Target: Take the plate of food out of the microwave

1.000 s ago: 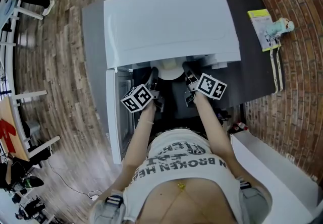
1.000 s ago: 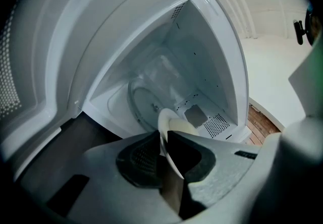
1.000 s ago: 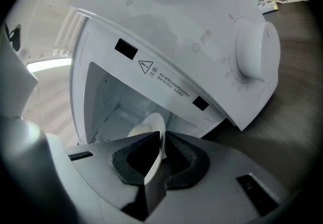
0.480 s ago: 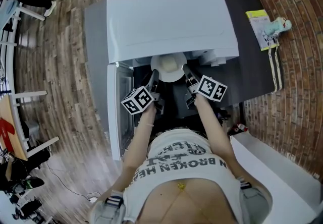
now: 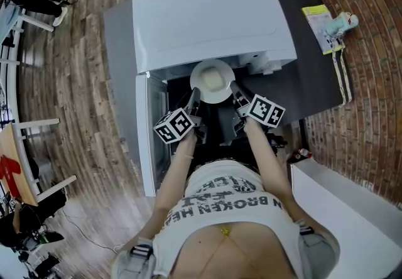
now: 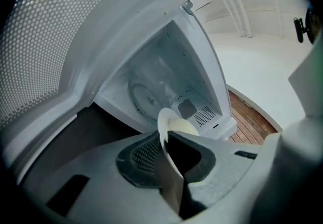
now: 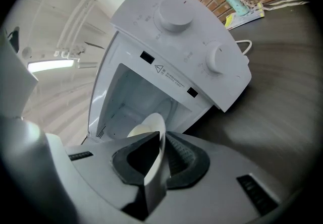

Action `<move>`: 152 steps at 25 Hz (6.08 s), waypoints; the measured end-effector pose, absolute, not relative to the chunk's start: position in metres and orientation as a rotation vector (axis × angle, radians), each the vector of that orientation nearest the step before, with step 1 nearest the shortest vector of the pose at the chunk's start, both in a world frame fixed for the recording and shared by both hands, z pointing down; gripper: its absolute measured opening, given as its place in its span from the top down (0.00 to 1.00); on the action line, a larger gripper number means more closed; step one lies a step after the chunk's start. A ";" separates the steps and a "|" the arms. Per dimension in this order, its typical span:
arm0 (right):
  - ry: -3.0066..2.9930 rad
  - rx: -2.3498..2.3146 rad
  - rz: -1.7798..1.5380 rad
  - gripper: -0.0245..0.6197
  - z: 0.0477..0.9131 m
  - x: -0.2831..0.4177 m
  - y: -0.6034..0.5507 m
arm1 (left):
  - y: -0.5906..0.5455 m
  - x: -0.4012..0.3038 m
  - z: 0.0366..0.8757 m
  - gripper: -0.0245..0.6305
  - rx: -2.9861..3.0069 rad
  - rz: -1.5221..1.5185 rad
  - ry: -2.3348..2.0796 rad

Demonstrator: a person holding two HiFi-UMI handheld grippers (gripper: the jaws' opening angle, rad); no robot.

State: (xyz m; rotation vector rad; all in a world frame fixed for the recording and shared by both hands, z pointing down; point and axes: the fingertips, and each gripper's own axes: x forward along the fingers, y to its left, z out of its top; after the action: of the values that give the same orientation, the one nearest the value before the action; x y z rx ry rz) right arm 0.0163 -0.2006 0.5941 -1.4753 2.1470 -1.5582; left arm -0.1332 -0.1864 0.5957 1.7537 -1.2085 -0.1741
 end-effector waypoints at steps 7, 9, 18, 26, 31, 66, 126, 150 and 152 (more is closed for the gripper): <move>2.140 -1.431 -1.570 0.91 0.592 0.021 -0.198 | -0.184 -0.129 0.592 0.88 1.752 -0.198 -1.240; 2.161 -1.404 -1.580 0.91 0.590 0.024 -0.199 | -0.181 -0.125 0.588 0.88 1.746 -0.211 -1.260; 2.320 -1.270 -1.635 0.91 0.572 0.025 -0.192 | -0.157 -0.124 0.572 0.88 1.650 -0.262 -1.415; 2.393 -1.175 -1.651 0.91 0.564 0.037 -0.187 | -0.143 -0.108 0.560 0.88 1.625 -0.307 -1.498; 2.411 -1.154 -1.644 0.91 0.557 0.041 -0.186 | -0.138 -0.102 0.553 0.88 1.620 -0.325 -1.510; 2.425 -1.082 -1.667 0.92 0.559 0.040 -0.139 | -0.080 -0.096 0.559 0.88 1.553 -0.389 -1.523; 2.313 -1.163 -1.728 0.92 0.577 0.050 -0.065 | -0.021 -0.093 0.578 0.88 1.564 -0.338 -1.406; 2.344 -1.142 -1.752 0.92 0.579 0.048 -0.058 | -0.013 -0.094 0.581 0.88 1.555 -0.334 -1.412; 2.343 -1.142 -1.751 0.92 0.579 0.048 -0.057 | -0.012 -0.094 0.581 0.88 1.557 -0.335 -1.410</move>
State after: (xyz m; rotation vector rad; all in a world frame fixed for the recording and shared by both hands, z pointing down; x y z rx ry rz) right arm 0.0478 -0.0574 0.5790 -1.1419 2.3425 -1.7509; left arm -0.0939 -0.0124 0.5807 1.5566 -1.4099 -0.3352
